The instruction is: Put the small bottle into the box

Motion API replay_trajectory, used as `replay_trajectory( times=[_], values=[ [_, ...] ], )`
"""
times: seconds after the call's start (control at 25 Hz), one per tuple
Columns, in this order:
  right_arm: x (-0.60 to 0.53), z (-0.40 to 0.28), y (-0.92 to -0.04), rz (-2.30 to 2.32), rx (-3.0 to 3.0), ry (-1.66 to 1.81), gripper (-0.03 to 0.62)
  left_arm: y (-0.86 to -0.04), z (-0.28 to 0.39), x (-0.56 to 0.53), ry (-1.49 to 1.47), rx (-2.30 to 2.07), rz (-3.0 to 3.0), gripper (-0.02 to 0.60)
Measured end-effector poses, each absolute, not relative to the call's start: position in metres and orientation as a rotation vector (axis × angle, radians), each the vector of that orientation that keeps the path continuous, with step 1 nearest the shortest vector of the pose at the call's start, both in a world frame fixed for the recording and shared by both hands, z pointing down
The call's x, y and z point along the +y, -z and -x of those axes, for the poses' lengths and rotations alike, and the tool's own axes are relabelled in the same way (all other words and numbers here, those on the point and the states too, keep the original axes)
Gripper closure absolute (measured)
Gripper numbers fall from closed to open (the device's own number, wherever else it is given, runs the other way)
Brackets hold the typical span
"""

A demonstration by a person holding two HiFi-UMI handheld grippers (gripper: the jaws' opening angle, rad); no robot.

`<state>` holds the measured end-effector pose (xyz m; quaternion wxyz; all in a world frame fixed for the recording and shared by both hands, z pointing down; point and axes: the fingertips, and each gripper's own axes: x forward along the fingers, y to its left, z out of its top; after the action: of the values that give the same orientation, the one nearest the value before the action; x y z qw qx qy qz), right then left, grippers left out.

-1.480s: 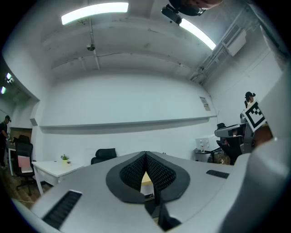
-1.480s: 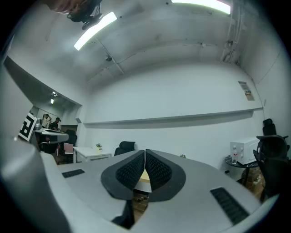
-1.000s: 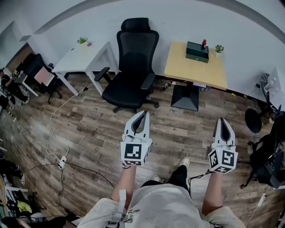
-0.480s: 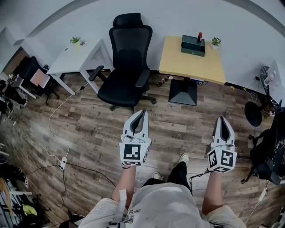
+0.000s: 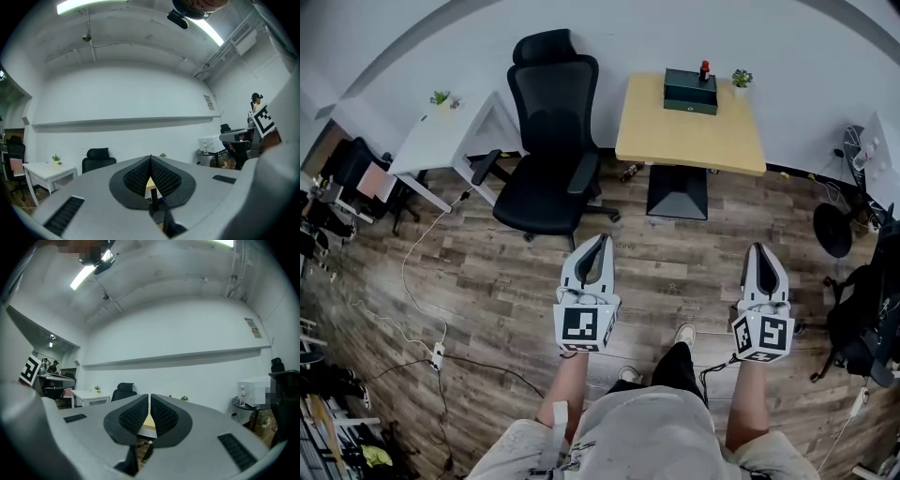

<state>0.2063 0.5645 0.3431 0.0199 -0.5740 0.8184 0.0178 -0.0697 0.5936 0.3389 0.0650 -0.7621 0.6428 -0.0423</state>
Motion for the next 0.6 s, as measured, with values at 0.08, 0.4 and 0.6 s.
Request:
replay_trajectory(
  times=[0.08, 0.4, 0.6],
  values=[
    [0.554, -0.212, -0.346, 1.791, 2.539, -0.046, 0.549, -0.341, 0.062, 0.582, 0.14, 1.929, 2.313, 0.574],
    [0.509, -0.241, -0.362, 1.838, 2.511, -0.012, 0.419, -0.351, 0.027, 0.53, 0.179, 1.892, 2.349, 0.574],
    [0.475, -0.264, -0.368, 1.856, 2.496, 0.009, 0.381, -0.356, 0.003, 0.491, 0.189, 1.886, 2.364, 0.574]
  ],
)
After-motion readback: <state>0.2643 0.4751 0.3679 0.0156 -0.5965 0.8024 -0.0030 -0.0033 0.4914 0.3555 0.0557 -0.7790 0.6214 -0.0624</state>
